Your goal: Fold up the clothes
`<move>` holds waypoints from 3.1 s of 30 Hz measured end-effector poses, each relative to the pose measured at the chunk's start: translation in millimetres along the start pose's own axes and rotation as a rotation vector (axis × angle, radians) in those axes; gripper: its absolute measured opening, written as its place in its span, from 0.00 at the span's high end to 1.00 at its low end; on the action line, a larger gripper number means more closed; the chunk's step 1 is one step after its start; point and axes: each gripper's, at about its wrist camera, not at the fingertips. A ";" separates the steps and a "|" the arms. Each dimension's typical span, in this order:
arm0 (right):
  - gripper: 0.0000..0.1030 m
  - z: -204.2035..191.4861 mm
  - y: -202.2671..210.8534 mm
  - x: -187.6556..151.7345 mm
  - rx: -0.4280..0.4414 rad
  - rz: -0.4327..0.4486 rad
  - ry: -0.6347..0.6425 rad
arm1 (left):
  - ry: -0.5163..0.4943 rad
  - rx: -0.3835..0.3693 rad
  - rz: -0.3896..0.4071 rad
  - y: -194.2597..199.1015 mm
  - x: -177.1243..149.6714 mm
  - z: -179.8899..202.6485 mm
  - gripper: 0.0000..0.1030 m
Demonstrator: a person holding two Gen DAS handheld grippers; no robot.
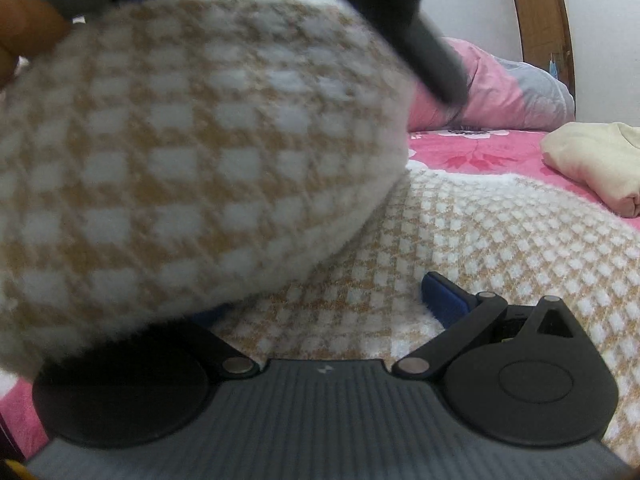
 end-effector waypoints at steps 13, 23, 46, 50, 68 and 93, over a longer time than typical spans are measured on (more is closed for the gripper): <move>0.01 1.0 -0.4 1.0 0.006 0.001 -0.011 | 0.008 -0.049 0.022 31.7 37.3 4.5 0.32; 0.01 -2.1 2.0 0.8 0.012 0.001 -0.005 | -0.068 -0.086 0.345 108.1 25.8 -2.9 0.21; 0.01 26.7 61.4 19.5 0.159 0.014 -0.071 | 0.225 -0.092 0.387 76.2 -148.0 -97.0 0.12; 0.01 51.5 96.9 27.4 0.300 0.012 -0.211 | 0.313 -0.071 0.390 70.3 -154.4 -112.1 0.12; 0.06 31.4 75.2 57.8 0.172 -0.044 -0.366 | 0.242 0.027 0.392 36.1 -148.7 -95.1 0.07; 0.79 178.4 115.0 4.8 0.252 0.181 -0.754 | -0.275 0.288 0.434 -22.8 -59.0 23.2 0.00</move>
Point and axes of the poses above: each gripper's, at about its wrist camera, not at the fingertips, and y roughly against the way its jaws point, z to its right, x to its top, and after that the axes turned 8 degrees about z, right-handed
